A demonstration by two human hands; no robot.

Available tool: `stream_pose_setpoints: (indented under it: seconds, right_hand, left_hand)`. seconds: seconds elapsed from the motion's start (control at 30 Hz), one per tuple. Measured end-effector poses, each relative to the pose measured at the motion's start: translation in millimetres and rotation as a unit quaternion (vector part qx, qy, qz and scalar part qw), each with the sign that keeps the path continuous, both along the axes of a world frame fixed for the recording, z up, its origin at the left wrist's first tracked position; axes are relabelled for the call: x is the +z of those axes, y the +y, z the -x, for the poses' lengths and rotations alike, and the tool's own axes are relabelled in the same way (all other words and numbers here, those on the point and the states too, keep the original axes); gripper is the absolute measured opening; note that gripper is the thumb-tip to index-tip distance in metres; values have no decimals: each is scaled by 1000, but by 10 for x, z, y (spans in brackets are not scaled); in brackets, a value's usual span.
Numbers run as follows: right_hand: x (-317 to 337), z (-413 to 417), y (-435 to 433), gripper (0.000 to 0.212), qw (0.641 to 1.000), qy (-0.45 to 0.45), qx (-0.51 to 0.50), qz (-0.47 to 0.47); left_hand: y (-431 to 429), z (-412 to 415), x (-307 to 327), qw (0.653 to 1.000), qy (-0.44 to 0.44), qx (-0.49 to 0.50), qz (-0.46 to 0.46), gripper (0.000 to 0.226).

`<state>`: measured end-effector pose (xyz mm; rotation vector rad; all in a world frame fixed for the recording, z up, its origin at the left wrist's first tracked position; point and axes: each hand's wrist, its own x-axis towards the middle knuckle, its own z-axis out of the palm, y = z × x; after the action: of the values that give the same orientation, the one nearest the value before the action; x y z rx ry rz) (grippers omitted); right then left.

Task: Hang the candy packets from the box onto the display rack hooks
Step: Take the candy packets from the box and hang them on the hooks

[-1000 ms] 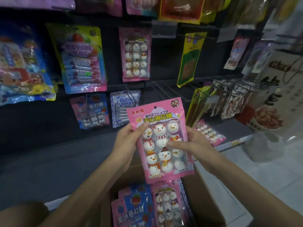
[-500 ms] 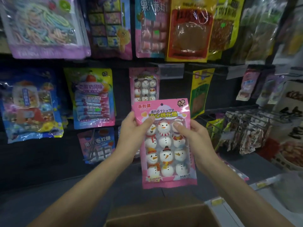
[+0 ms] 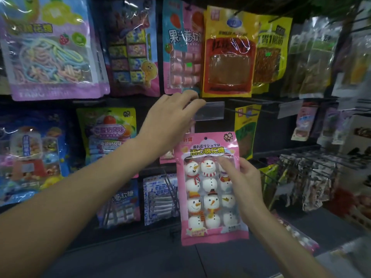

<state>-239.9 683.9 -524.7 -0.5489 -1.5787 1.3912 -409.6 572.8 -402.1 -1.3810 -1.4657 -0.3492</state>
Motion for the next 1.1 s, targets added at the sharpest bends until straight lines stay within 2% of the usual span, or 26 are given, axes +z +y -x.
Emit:
stream_pose_setpoints:
  seconds: [0.1, 0.17, 0.27, 0.33, 0.4, 0.57, 0.87, 1.1]
  right_hand:
    - [73, 48, 24, 64, 1000, 24, 4, -12]
    - [121, 76, 29, 66, 999, 44, 6, -18]
    - [196, 113, 22, 59, 997, 70, -3, -18]
    - [256, 144, 15, 50, 997, 73, -13, -27]
    - [323, 187, 24, 52, 996, 78, -15, -32]
    - [424, 290, 86, 55, 995, 84, -34, -43]
    - [390, 369, 142, 62, 996, 46, -62, -35]
    - [379, 429, 182, 57, 997, 39, -65, -16]
  left_hand:
    - [-40, -53, 107, 999, -15, -26, 35, 38]
    - [-68, -91, 166, 992, -109, -43, 44, 29]
    - [-44, -77, 283, 959, -272, -73, 40, 25]
    - [-2, -59, 360, 940, -328, -77, 51, 27]
    - [22, -45, 405, 927, -360, -80, 66, 28]
    - [11, -17, 396, 913, -387, -101, 75, 27]
    - [-11, -71, 362, 915, -383, -107, 60, 27]
    - [-22, -86, 366, 908, -397, -114, 62, 25]
